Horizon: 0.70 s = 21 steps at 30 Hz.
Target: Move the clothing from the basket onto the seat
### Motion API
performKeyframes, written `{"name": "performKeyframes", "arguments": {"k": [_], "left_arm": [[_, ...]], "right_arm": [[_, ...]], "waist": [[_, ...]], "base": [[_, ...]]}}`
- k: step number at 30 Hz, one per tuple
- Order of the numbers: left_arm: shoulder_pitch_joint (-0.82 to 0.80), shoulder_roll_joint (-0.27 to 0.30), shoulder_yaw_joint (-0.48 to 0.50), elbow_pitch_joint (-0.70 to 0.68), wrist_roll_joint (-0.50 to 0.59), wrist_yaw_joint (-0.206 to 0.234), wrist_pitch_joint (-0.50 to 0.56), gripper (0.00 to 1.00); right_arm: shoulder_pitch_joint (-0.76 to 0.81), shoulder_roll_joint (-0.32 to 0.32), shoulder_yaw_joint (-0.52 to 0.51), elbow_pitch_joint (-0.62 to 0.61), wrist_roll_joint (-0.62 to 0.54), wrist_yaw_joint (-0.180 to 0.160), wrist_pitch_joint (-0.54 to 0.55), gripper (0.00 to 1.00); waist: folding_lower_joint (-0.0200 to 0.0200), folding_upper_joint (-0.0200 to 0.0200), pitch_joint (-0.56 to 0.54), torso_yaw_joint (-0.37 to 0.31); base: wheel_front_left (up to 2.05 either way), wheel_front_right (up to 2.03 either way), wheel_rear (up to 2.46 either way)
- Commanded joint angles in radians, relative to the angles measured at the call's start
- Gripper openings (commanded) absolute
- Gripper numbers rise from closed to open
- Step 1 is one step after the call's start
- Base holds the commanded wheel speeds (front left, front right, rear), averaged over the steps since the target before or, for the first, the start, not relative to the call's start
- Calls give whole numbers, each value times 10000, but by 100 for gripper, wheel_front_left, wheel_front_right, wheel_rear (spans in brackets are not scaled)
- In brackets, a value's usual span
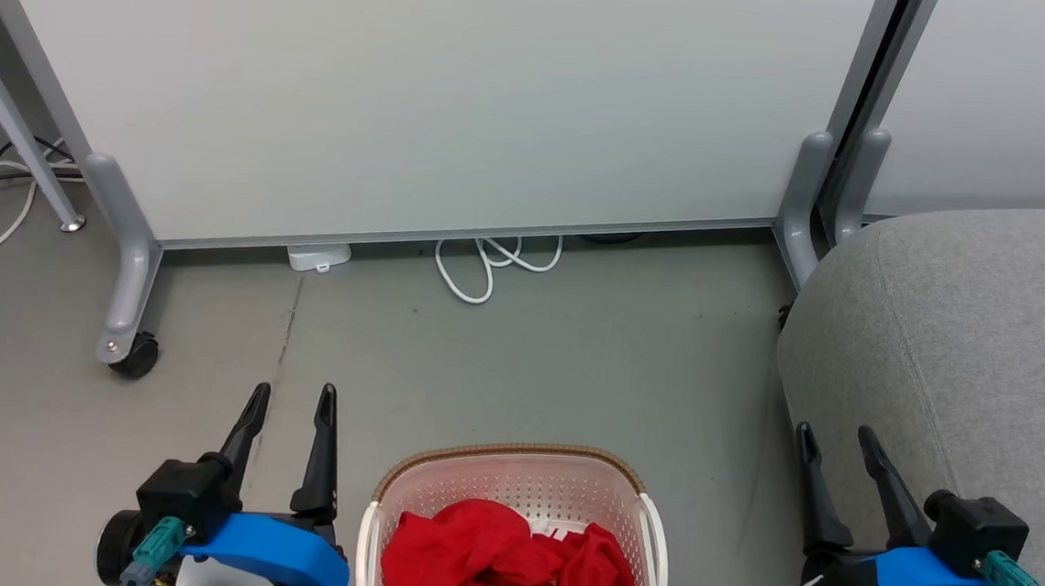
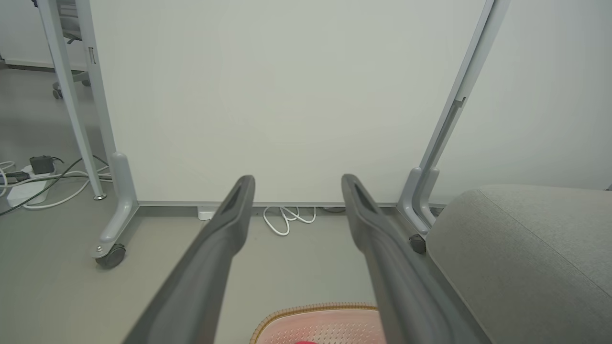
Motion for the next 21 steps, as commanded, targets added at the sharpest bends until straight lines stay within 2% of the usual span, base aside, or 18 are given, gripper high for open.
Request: {"name": "performKeyframes", "arguments": {"k": [1, 15, 21], "left_arm": [[-184, 5, -53, 9, 225, -3, -95, 100], [-148, 7, -197, 63, 989, 57, -350, 100], [-121, 7, -194, 54, 933, 79, -344, 100]], "right_arm": [[-193, -77, 26, 12, -241, 22, -117, 100], [-201, -83, 125, 120, -1164, 16, -357, 100], [-187, -82, 127, 114, -1125, 16, -364, 100]], "waist": [[0, -1, -4, 8], [0, -1, -37, 26], [0, -1, -49, 21]], "base": [[0, 0, 0], [0, 0, 0], [0, 0, 0]]}}
